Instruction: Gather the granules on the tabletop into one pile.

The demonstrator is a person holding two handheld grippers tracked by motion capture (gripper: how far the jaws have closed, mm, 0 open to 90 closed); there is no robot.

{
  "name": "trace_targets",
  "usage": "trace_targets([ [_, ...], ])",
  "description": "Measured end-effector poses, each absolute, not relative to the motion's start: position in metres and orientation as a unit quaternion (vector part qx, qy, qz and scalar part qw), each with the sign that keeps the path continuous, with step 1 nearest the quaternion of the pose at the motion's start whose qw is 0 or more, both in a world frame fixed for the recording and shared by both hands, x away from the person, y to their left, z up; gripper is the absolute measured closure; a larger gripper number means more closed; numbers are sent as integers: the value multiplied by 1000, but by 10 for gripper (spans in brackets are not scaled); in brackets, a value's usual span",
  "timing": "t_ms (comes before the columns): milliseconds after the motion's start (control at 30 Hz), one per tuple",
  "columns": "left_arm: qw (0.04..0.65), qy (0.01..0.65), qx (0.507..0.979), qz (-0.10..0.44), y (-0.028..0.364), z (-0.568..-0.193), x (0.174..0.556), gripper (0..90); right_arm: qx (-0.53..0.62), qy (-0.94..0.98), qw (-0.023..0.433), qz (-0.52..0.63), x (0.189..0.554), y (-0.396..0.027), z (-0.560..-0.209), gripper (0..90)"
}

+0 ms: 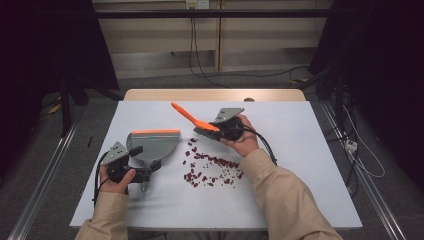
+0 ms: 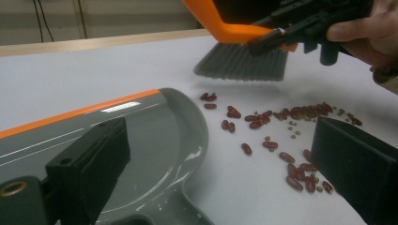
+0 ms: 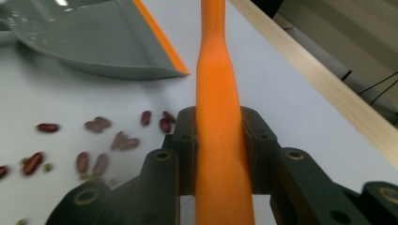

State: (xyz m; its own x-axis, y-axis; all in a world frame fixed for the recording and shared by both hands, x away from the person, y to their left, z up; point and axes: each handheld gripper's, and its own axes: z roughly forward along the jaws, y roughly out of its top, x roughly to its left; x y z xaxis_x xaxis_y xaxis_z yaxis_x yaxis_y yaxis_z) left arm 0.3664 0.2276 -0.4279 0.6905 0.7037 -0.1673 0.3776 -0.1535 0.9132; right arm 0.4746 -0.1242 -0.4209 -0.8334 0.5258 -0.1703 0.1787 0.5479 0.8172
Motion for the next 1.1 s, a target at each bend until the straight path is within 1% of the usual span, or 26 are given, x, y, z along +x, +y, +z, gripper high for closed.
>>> trace_targets([
  [167, 540, 366, 742, 151, 230, -428, 367, 50, 207, 858, 218, 416, 488, -110, -426, 714],
  [300, 540, 367, 741, 154, 231, -428, 366, 50, 190, 866, 200, 416, 490, -99, -433, 715],
  [433, 540, 367, 741, 153, 231, -428, 366, 50, 158, 881, 196, 402, 482, -93, -433, 714],
  [533, 540, 366, 742, 152, 230, -428, 366, 50, 144, 882, 176, 412, 475, -95, -432, 713],
  [733, 539, 366, 743, 152, 230, -428, 367, 50, 109, 888, 164, 416, 457, -96, -431, 713],
  [1100, 538, 366, 743, 154, 230, -428, 366, 50, 79, 893, 141, 421, 431, -100, -428, 713],
])
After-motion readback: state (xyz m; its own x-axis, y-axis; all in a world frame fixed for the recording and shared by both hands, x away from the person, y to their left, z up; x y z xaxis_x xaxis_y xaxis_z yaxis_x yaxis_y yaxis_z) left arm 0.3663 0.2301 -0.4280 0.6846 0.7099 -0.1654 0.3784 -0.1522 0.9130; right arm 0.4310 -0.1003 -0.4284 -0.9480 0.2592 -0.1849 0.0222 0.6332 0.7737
